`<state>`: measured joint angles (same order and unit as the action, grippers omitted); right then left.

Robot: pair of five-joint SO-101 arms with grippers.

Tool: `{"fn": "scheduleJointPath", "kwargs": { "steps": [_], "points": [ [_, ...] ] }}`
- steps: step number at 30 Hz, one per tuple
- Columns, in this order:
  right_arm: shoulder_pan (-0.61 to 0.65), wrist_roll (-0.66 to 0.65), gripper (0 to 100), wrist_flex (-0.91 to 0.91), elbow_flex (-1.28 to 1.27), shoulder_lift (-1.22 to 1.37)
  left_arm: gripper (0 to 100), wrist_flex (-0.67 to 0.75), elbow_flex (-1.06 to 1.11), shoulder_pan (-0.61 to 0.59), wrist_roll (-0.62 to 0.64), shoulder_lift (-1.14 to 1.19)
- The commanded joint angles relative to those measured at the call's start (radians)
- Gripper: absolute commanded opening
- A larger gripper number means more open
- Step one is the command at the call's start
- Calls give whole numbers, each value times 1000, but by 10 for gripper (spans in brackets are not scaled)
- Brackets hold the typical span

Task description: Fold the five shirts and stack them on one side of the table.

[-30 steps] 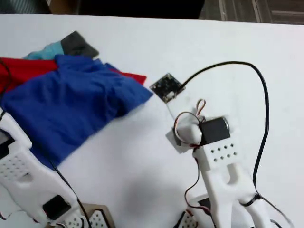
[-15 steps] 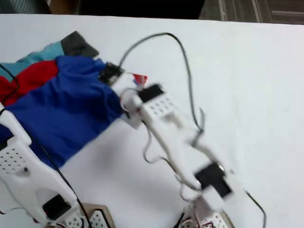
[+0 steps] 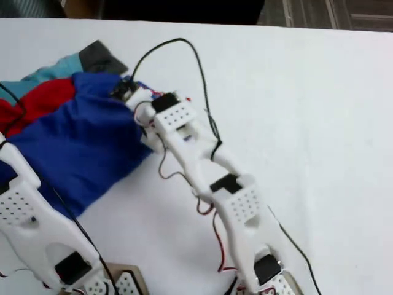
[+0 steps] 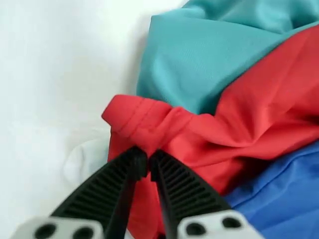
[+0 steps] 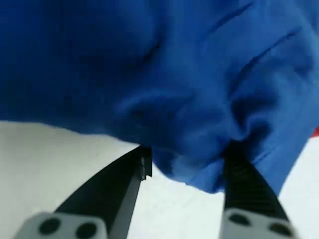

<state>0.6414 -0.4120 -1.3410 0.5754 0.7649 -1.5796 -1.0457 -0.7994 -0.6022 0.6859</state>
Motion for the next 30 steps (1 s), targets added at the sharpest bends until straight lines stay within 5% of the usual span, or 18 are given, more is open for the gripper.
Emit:
{"fn": "scheduleJointPath", "kwargs": {
  "steps": [1,5,13,25,30],
  "points": [
    [-47,0,214,-44,138,45,26,6,-5,-6,-6,-8],
    [-74,2,5,-127,238,74,26,6,-4,-6,-6,-8],
    [-251,-6,20,-361,506,12,26,9,-4,-5,-6,-6],
    [-673,-8,20,-369,529,-272,26,78,-10,-25,-5,-14],
    [-734,-6,20,-369,529,-340,26,239,-68,-120,199,-18]
  ]
}}
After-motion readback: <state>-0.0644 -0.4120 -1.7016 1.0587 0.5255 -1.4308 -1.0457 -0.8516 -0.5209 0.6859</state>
